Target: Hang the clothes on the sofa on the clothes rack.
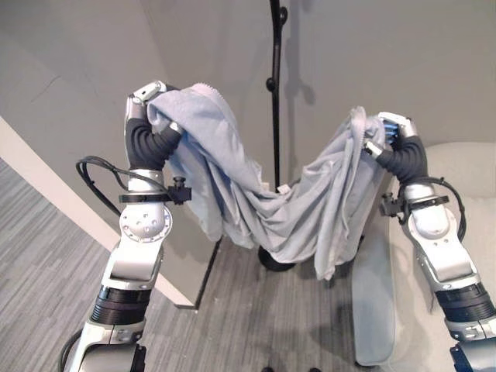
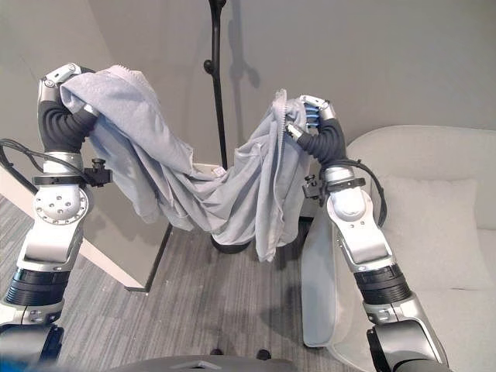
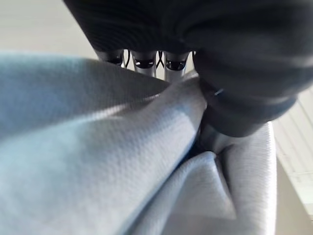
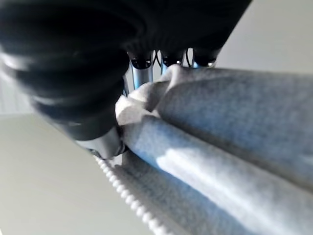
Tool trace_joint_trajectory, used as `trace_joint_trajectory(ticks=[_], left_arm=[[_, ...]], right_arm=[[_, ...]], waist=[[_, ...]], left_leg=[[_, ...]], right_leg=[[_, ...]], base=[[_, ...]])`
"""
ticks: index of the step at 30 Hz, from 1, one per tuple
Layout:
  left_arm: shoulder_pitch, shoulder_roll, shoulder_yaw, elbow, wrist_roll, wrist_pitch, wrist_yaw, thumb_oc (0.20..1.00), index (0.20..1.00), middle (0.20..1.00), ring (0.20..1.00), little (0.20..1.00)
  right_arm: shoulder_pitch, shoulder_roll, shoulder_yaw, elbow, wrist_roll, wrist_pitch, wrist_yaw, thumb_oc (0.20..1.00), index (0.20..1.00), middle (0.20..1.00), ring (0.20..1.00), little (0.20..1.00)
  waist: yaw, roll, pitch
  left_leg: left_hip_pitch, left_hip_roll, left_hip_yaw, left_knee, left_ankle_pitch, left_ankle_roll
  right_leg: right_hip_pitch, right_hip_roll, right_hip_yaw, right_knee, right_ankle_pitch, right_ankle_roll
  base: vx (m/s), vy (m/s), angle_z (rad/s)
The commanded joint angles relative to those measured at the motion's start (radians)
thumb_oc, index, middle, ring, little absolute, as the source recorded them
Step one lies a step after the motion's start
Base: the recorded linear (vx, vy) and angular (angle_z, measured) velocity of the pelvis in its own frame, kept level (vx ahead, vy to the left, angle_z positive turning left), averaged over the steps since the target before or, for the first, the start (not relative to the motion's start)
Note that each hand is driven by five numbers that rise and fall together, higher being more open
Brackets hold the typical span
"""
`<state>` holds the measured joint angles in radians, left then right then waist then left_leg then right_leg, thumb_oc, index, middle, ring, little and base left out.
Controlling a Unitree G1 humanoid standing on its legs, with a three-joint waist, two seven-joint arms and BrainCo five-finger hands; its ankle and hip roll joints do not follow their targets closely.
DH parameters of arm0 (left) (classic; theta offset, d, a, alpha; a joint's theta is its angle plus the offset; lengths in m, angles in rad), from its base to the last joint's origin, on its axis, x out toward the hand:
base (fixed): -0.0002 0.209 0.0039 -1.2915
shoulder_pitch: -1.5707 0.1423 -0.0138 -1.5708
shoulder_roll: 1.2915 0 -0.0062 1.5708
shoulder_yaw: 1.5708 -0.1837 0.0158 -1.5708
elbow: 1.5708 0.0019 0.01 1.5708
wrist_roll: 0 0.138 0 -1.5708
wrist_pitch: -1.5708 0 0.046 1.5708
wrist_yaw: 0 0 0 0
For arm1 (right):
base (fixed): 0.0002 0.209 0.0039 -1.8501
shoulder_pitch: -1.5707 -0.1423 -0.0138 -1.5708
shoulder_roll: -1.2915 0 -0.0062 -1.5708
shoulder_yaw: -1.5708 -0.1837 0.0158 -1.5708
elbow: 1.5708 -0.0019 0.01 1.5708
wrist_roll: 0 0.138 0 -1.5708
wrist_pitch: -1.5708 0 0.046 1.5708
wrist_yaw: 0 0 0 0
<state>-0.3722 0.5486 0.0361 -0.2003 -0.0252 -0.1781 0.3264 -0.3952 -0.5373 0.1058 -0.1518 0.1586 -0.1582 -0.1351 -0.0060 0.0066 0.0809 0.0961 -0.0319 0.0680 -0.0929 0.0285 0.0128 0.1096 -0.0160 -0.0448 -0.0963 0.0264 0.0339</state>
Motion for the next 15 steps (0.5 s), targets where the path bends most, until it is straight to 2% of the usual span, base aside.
trace_joint_trajectory(ticks=[1,7,11,15], left_arm=[[-0.069,0.081,0.018,0.004,0.012,-0.081,0.031,0.2,0.2,0.2,0.2,0.2],[-0.16,0.122,0.019,0.0,0.008,-0.097,0.066,0.2,0.2,0.2,0.2,0.2],[-0.279,0.195,-0.004,0.036,-0.014,-0.111,0.104,0.2,0.2,0.2,0.2,0.2],[-0.322,0.219,-0.013,0.052,-0.027,-0.115,0.114,0.2,0.2,0.2,0.2,0.2]], right_arm=[[-0.039,-0.004,-0.066,-0.058,0.06,-0.101,0.004,0.2,0.2,0.2,0.2,0.2],[-0.12,-0.058,-0.092,-0.087,0.088,-0.121,-0.006,0.2,0.2,0.2,0.2,0.2],[-0.236,-0.16,-0.113,-0.064,0.049,-0.132,-0.068,0.2,0.2,0.2,0.2,0.2],[-0.288,-0.203,-0.11,-0.044,0.035,-0.132,-0.096,0.2,0.2,0.2,0.2,0.2]], waist=[[0.012,-0.062,-0.102],[0.007,-0.059,-0.115],[0.003,-0.055,-0.131],[0.002,-0.054,-0.136]], left_leg=[[0.043,0.05,0.033,0.006,-0.075,-0.046],[0.043,0.053,0.033,0.006,-0.075,-0.051],[0.044,0.055,0.031,0.006,-0.077,-0.055],[0.044,0.056,0.031,0.006,-0.079,-0.057]], right_leg=[[-0.028,-0.166,-0.03,0.047,0.028,0.148],[-0.027,-0.164,-0.033,0.049,0.026,0.15],[-0.028,-0.16,-0.033,0.053,0.024,0.15],[-0.028,-0.16,-0.034,0.053,0.022,0.15]], base=[[0.0,0.0,0.0],[0.0,0.0,0.0],[0.0,0.0,0.0],[0.0,0.0,0.0]])
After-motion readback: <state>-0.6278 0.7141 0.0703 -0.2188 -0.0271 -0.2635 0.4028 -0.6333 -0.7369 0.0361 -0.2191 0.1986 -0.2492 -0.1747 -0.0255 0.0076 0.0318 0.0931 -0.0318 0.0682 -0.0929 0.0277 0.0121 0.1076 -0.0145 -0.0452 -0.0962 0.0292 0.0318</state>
